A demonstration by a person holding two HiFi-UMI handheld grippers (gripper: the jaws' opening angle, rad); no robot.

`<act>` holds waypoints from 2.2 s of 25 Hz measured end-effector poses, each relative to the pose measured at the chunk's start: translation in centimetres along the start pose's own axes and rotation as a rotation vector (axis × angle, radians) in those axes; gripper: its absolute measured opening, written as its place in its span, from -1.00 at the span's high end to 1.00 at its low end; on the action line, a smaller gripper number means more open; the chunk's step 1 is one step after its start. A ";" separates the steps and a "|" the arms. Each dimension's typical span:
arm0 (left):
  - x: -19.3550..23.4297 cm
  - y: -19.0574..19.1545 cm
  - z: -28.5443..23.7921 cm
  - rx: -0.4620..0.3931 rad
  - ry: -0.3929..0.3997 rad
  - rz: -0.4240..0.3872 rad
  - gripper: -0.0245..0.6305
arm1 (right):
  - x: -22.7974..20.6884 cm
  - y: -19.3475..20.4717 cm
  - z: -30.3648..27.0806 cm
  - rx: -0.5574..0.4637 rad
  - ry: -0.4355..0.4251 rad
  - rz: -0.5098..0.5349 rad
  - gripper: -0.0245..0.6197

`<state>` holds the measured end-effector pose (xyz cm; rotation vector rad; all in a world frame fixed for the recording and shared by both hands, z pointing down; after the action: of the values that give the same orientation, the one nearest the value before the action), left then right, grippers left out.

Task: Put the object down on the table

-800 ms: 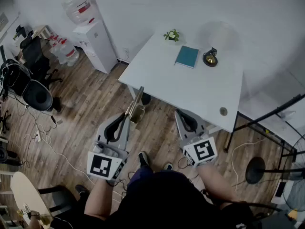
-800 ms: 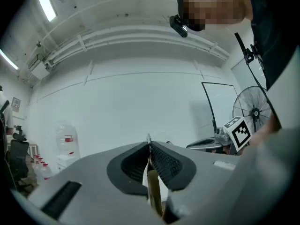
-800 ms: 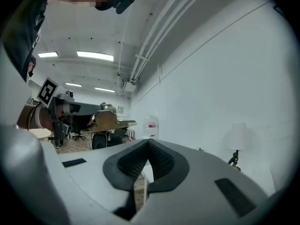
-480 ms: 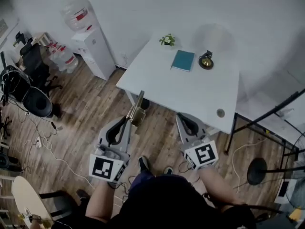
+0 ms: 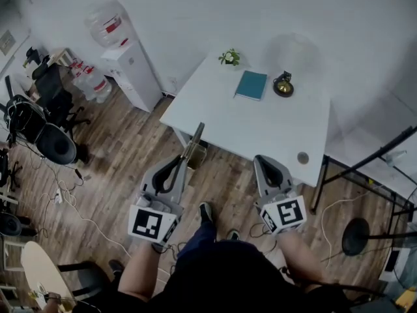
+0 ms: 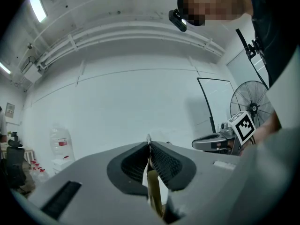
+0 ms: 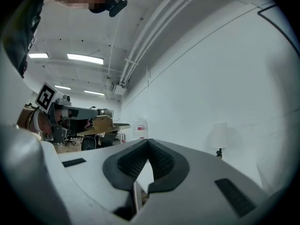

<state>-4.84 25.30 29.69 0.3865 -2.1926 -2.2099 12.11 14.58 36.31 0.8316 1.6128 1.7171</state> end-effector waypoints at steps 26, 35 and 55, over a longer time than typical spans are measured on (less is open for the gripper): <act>12.2 11.1 -22.1 0.085 0.387 0.059 0.85 | -7.9 3.7 -14.3 0.201 0.351 0.105 0.91; 12.3 14.7 -29.3 0.152 0.418 0.037 0.85 | -12.3 6.5 -17.2 0.277 0.381 0.046 0.91; 5.2 26.4 -41.3 0.406 0.425 -0.204 0.85 | -25.4 11.2 -19.3 0.303 0.290 -0.086 0.91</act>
<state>-7.01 -16.82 55.15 1.0188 -2.4112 -1.5374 11.70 -17.84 45.85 0.6591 2.1107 1.6119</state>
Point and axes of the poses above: the fingertips, and each gripper's own axes: z backward along the fingers, x to its left, y out of its underside, the point moved 2 cm from there along z, backward along the fingers, and after that the axes turned 5 degrees about y, right-handed, at the moved point
